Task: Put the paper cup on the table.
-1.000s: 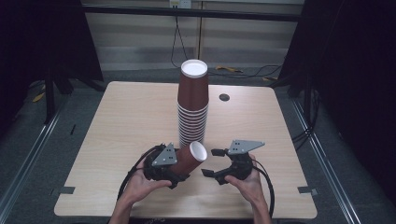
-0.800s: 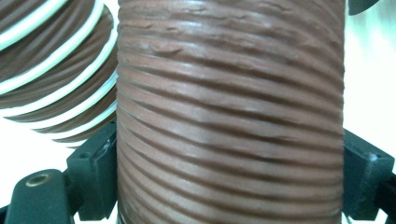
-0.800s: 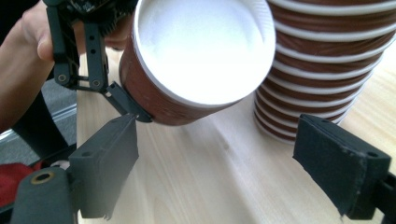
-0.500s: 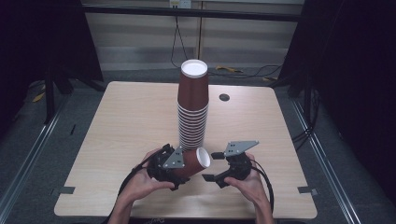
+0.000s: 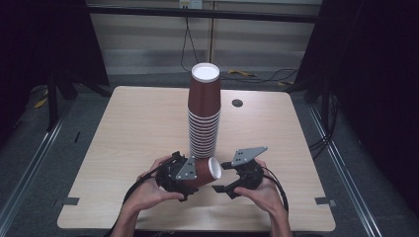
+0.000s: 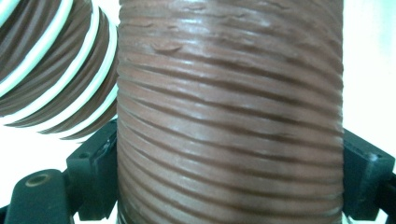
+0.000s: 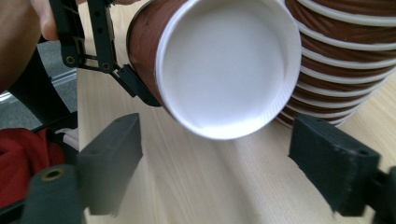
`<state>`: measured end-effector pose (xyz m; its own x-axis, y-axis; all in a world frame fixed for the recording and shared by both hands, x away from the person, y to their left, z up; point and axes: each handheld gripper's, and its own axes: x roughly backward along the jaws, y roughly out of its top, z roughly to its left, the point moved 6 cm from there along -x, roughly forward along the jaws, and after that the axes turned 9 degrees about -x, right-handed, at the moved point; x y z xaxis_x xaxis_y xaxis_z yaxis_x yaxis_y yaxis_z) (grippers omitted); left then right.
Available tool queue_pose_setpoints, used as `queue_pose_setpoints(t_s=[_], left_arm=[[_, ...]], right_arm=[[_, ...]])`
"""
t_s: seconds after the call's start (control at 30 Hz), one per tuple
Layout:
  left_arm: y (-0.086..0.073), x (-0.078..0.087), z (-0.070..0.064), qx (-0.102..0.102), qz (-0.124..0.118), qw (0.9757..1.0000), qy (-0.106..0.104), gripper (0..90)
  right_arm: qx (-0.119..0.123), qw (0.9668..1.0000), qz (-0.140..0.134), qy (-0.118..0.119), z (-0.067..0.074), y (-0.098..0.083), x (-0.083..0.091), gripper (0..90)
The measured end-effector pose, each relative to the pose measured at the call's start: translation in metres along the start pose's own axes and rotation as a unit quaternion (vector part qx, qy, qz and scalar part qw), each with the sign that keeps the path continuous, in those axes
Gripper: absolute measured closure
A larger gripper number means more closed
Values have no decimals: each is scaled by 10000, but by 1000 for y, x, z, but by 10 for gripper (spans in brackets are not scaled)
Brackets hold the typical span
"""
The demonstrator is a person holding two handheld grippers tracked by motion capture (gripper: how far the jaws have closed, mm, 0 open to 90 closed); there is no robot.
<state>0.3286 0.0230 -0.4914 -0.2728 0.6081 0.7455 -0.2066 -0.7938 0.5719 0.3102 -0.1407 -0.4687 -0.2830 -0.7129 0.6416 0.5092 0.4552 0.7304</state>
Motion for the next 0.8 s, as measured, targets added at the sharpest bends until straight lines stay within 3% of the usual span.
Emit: queue_pose_setpoints(t_s=[0.23,0.37,0.4,0.47,0.57,0.6,0.73,0.8], left_arm=[[3,-2,-1,-186,257,9995,-36,130],[6,-4,-5,-180,355,9992,-27,130],[4,0,0,-586,659,9960,-111,130],[6,-1,-1,-468,594,9971,-69,131],[6,0,-1,-482,656,9966,-147,132],[6,1,0,-579,767,9952,-167,133],[8,-2,-3,-603,847,9945,-132,135],[9,-2,-4,-770,1012,9916,-233,136]], right_arm=[[72,9993,372,22,-2,-1,-8,160],[166,9985,516,14,-1,0,-11,181],[179,9984,526,45,0,0,-11,187],[239,9979,599,86,2,1,-13,186],[268,9975,654,95,2,3,-14,185],[269,9972,681,160,1,3,-15,186],[277,9963,786,203,1,5,-18,192],[302,9956,878,152,0,6,-19,190]])
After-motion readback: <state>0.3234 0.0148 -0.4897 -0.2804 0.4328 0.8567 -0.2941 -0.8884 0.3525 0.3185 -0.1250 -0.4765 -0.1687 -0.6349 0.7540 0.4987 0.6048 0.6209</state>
